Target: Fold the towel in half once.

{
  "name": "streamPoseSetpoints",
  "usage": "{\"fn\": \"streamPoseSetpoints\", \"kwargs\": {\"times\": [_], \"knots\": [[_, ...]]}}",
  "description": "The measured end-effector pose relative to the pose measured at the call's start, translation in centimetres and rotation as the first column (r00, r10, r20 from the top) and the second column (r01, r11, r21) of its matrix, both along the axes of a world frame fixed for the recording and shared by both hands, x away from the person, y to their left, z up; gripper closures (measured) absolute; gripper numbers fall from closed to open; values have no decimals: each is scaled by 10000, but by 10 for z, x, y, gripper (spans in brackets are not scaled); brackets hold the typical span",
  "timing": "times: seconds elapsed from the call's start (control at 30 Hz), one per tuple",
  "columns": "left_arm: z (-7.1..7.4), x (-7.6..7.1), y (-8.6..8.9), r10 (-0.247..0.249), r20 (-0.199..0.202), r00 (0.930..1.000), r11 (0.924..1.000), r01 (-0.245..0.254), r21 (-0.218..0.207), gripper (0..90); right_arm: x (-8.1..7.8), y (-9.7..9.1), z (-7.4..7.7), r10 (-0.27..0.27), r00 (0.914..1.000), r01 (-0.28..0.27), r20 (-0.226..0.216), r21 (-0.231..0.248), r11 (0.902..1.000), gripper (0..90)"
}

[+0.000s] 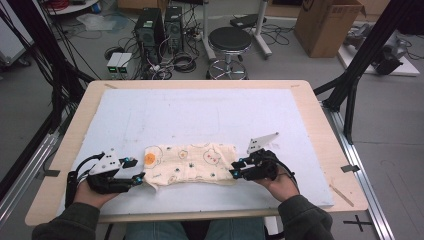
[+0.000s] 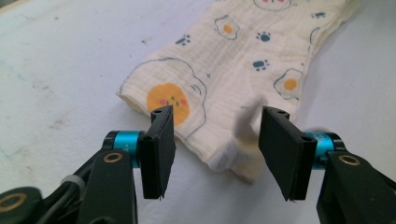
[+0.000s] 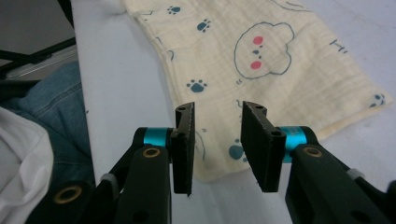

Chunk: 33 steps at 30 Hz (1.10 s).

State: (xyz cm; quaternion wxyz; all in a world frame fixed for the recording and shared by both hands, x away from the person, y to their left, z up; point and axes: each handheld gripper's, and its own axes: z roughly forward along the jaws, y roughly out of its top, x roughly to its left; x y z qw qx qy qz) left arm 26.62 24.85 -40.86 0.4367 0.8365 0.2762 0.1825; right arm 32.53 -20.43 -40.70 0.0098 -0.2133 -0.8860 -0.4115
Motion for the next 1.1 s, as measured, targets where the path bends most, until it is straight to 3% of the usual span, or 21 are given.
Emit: {"fn": "streamPoseSetpoints", "kwargs": {"times": [0.1,0.2,0.27,0.37,0.63,0.77,0.93,1.1], "knots": [[2,3,-3,-136,49,9999,9998,136,-111,507,4,5,-2,-176,9998,176,114,-24,9998,706],[0,8,-9,-152,16,9999,9999,152,-48,608,7,11,-5,-262,9996,263,83,-146,9995,736],[0,12,-12,-261,1,9997,9993,261,-254,678,8,15,-8,-257,9996,260,93,-320,9992,741],[3,14,-12,-174,81,9998,9980,179,-604,686,8,18,-10,-245,9997,246,17,-423,9988,742],[12,16,-4,105,252,9996,9974,-86,-718,684,10,19,-12,-285,9995,291,118,-457,9985,745],[10,16,-8,-107,165,9998,9988,115,-473,694,10,20,-12,-309,9993,318,196,-467,9984,746],[-3,18,-18,-369,-333,9988,9987,356,-373,731,11,22,-15,-366,9989,384,294,-626,9973,749],[-20,19,-23,-396,-854,9956,9991,405,89,743,10,23,-20,-264,9994,283,229,-888,9956,750]]}}
